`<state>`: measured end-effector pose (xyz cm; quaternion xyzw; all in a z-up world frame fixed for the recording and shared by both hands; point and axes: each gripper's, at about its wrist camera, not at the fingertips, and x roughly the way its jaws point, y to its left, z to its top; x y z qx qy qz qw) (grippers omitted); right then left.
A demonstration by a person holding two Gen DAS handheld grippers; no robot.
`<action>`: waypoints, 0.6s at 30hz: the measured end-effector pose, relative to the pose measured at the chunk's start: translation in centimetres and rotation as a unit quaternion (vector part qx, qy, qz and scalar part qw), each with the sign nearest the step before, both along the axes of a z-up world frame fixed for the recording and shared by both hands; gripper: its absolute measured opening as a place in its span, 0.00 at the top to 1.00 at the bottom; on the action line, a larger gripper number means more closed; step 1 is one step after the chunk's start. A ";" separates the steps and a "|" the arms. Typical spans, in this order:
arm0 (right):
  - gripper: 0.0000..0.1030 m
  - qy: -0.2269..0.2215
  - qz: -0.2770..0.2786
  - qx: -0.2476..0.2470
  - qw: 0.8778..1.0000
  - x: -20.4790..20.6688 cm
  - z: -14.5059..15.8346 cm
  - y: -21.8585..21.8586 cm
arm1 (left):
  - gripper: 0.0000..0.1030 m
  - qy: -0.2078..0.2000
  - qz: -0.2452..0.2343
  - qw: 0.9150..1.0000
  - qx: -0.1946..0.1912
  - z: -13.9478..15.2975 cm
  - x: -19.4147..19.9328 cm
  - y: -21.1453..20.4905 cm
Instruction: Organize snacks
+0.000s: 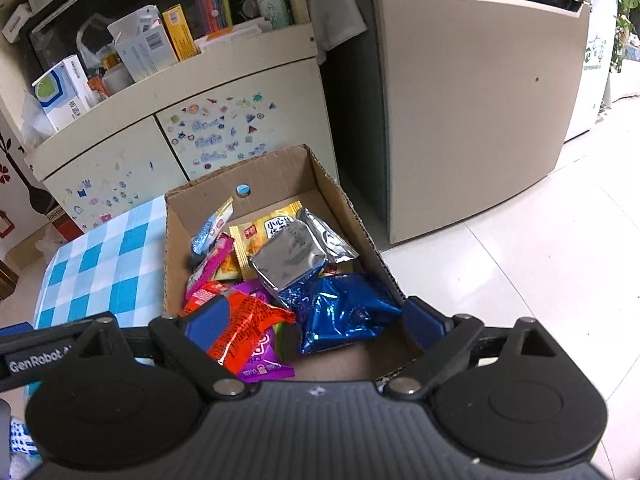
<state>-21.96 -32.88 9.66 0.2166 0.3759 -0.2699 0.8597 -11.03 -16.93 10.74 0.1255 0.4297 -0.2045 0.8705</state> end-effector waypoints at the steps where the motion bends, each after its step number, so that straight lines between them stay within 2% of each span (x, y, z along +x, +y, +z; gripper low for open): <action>1: 0.09 0.001 0.001 0.002 1.000 0.1 0.0 0.0 | 0.00 0.000 -0.002 1.000 0.002 -0.1 0.0 -0.1; 18: 0.09 0.007 0.010 0.003 1.000 0.7 -0.2 0.3 | 0.00 0.004 -0.002 1.000 0.008 -0.2 0.1 -0.6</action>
